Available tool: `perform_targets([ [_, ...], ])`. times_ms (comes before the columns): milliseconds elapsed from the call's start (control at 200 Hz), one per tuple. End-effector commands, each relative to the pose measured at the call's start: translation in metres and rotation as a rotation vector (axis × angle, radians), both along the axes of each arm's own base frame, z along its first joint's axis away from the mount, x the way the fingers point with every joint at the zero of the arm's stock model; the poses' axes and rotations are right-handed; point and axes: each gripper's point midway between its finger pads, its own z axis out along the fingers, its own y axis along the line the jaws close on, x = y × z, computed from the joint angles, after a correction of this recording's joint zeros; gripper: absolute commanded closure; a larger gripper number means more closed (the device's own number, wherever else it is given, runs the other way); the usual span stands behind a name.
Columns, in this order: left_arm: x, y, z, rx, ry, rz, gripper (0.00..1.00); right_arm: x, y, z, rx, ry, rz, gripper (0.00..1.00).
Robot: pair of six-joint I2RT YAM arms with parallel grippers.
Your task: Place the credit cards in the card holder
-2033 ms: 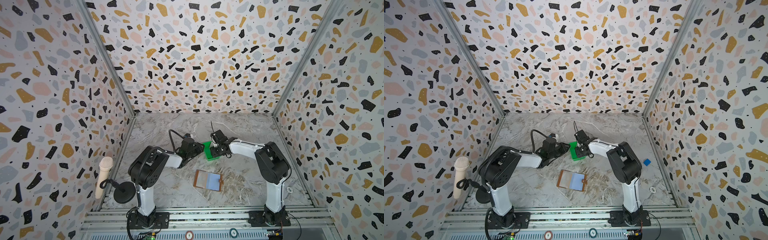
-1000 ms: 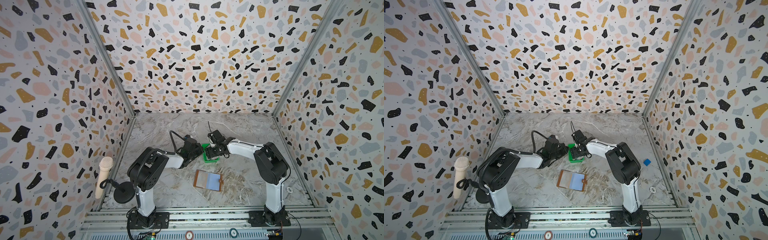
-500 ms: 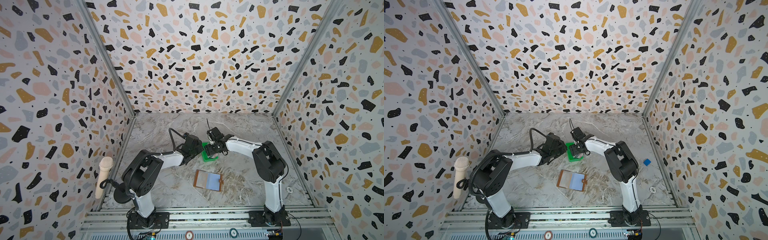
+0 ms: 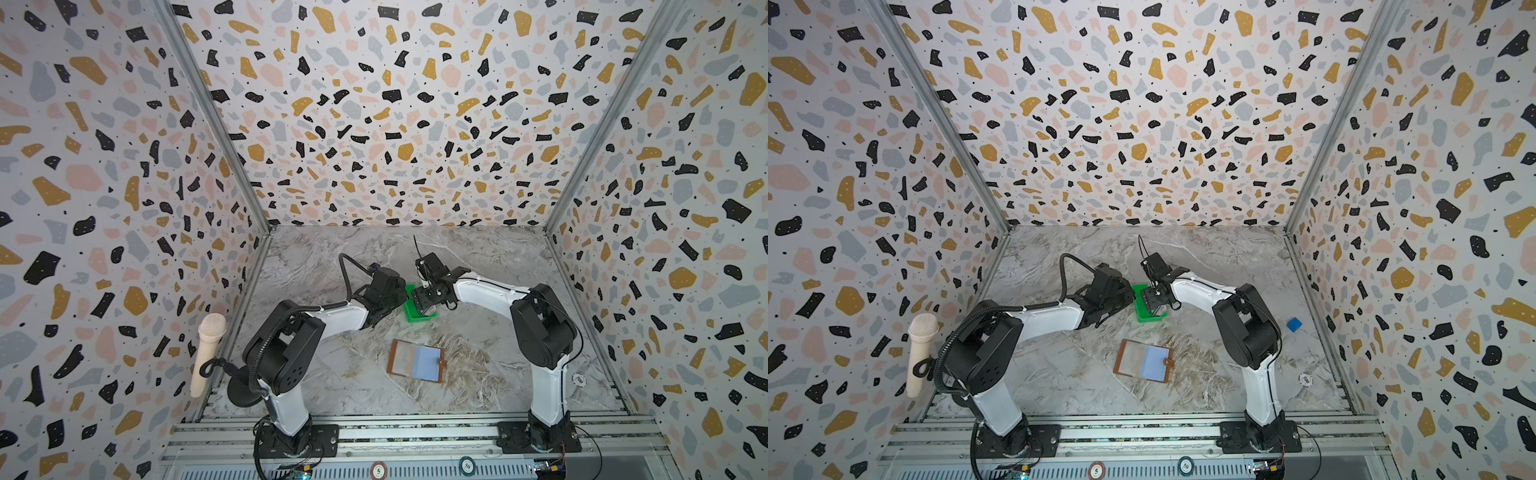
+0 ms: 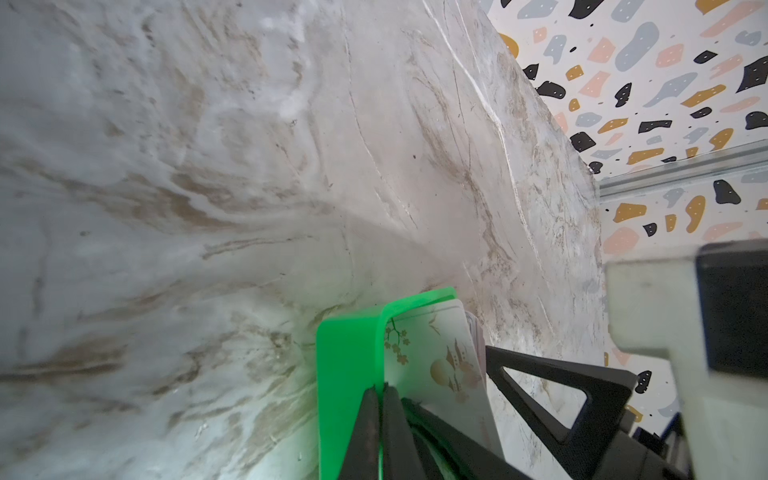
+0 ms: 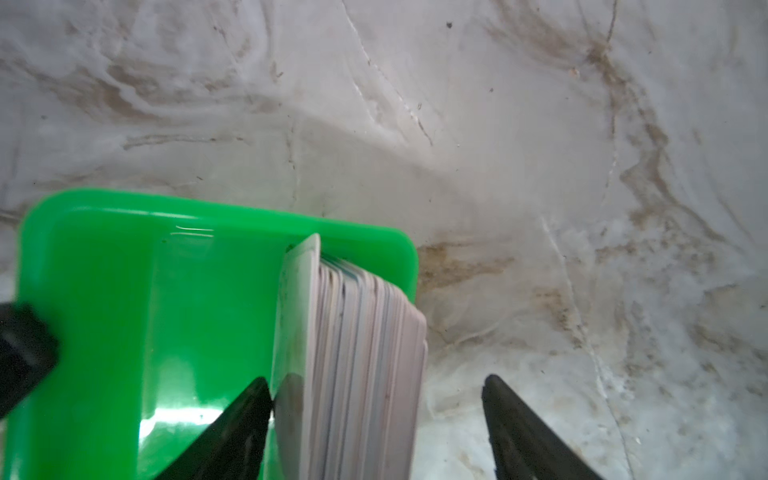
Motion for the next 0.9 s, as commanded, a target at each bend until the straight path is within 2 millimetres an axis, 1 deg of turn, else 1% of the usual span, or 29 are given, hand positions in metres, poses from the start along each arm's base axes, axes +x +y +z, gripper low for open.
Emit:
perform_targets([
  [0,0.012,-0.006,0.029,-0.017,-0.080,0.005,1.00,0.002,-0.004,0.019,-0.038,-0.032,0.001,0.19],
  [100,0.011,-0.006,0.027,-0.013,-0.074,0.004,1.00,0.004,-0.007,0.017,-0.065,-0.035,-0.012,0.21],
  [230,0.010,-0.005,0.024,-0.008,-0.069,0.001,1.00,0.005,-0.008,0.029,-0.061,-0.066,-0.012,0.26],
  [295,0.010,-0.005,0.023,-0.007,-0.067,0.000,1.00,0.006,-0.008,0.031,-0.062,-0.069,-0.011,0.28],
  [506,0.009,-0.005,0.016,-0.002,-0.054,-0.002,1.00,0.004,-0.007,0.033,-0.070,-0.072,-0.005,0.42],
  [706,0.008,-0.006,0.011,-0.005,-0.041,-0.004,1.00,0.003,-0.006,0.038,-0.075,-0.084,-0.004,0.46],
  [896,0.008,-0.006,0.008,-0.004,-0.035,-0.004,1.00,0.002,-0.008,0.041,-0.082,-0.088,-0.006,0.53],
])
